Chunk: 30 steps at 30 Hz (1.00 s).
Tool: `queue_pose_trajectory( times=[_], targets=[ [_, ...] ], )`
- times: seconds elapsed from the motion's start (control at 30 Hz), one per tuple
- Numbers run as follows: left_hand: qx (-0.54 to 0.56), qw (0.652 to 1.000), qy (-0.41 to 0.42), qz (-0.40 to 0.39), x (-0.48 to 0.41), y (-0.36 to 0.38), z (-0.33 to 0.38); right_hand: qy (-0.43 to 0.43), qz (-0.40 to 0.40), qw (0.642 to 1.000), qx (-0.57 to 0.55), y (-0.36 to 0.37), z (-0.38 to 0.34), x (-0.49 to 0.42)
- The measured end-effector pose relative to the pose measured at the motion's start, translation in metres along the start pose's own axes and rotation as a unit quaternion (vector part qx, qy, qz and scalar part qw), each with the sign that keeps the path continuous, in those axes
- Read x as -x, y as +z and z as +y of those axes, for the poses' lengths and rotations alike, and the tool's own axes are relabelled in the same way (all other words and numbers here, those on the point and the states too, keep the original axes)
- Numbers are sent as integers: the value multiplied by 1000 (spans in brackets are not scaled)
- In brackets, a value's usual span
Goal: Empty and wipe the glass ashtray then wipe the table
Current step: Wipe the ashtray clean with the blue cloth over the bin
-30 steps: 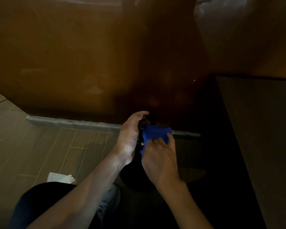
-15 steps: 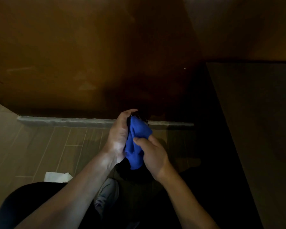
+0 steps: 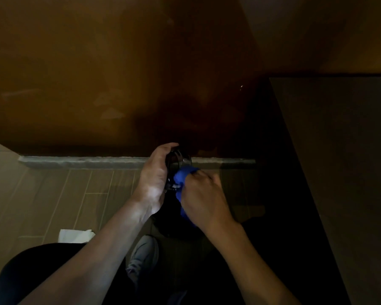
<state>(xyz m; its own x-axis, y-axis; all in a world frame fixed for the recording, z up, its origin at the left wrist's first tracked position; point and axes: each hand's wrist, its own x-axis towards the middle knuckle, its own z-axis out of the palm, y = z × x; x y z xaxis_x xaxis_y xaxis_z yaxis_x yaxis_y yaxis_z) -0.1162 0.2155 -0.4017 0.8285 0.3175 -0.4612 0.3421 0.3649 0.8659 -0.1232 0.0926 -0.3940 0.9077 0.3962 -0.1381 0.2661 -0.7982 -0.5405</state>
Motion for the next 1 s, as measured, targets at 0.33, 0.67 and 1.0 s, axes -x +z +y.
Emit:
queue_pose_trajectory(
  times=[0.33,0.67,1.0],
  targets=[
    [160,981,-84,-72,0,-18,18,184,140,803,-549,-21,38,-15],
    [92,987,-89,-98,3,-13,21,38,-44,919,-390,-32,61,-12],
    [-2,991,-59,-119,3,-15,18,-29,42,973,-223,-19,66,-20]
  ],
)
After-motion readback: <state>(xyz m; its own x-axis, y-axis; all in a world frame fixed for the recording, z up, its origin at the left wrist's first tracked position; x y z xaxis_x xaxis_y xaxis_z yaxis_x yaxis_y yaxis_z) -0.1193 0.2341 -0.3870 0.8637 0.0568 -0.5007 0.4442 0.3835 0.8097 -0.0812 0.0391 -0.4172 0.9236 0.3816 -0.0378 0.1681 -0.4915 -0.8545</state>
